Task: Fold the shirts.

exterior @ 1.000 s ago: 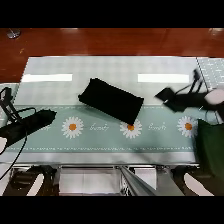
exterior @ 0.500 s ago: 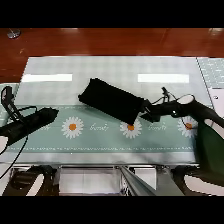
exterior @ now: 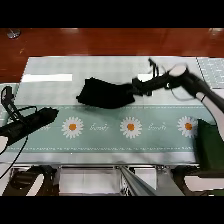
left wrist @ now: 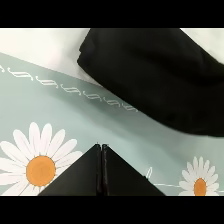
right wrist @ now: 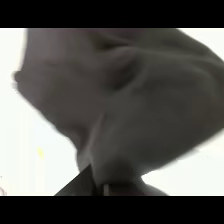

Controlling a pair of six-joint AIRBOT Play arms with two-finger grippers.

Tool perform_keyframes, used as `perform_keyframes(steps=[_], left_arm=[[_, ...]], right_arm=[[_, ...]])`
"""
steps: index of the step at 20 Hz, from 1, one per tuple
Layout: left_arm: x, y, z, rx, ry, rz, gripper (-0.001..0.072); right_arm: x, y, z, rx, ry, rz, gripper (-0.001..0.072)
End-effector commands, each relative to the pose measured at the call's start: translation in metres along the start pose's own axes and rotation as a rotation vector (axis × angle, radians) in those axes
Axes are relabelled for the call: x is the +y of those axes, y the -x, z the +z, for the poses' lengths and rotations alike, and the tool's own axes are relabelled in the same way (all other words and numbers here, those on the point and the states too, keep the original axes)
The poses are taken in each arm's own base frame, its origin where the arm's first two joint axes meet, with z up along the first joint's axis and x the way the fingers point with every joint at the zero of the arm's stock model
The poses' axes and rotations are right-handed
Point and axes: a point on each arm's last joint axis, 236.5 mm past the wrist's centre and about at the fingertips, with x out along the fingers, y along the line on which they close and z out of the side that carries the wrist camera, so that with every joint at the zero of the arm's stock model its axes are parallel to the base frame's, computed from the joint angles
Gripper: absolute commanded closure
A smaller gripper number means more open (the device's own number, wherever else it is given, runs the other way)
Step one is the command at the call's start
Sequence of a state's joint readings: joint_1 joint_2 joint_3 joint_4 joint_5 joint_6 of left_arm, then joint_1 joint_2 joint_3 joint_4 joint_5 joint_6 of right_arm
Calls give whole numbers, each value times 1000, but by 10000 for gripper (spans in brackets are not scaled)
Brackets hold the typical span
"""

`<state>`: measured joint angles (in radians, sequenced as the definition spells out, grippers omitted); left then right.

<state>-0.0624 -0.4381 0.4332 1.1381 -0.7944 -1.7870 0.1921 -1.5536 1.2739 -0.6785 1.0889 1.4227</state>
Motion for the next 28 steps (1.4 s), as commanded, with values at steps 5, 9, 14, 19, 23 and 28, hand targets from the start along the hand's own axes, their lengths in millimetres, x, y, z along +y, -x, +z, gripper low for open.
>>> perform_keyframes(steps=[5,9,14,19,23,28], left_arm=[[-2,0,-13,54,-34,-8,680],[-2,0,-13,54,-34,-9,680],[-3,0,-10,40,-34,-11,680],[-18,1,5,-21,20,-78,681],[-37,3,7,-35,-51,-157,680],[-44,4,12,-52,-19,-187,680]], right_arm=[[66,162,72,-228,221,-196,681],[34,261,60,-338,107,-336,681],[-20,370,5,-460,-146,-524,681],[-70,460,-84,-583,-435,-779,683],[-108,467,-175,-634,-721,-878,680],[-148,462,-330,-605,-1206,-1196,680]])
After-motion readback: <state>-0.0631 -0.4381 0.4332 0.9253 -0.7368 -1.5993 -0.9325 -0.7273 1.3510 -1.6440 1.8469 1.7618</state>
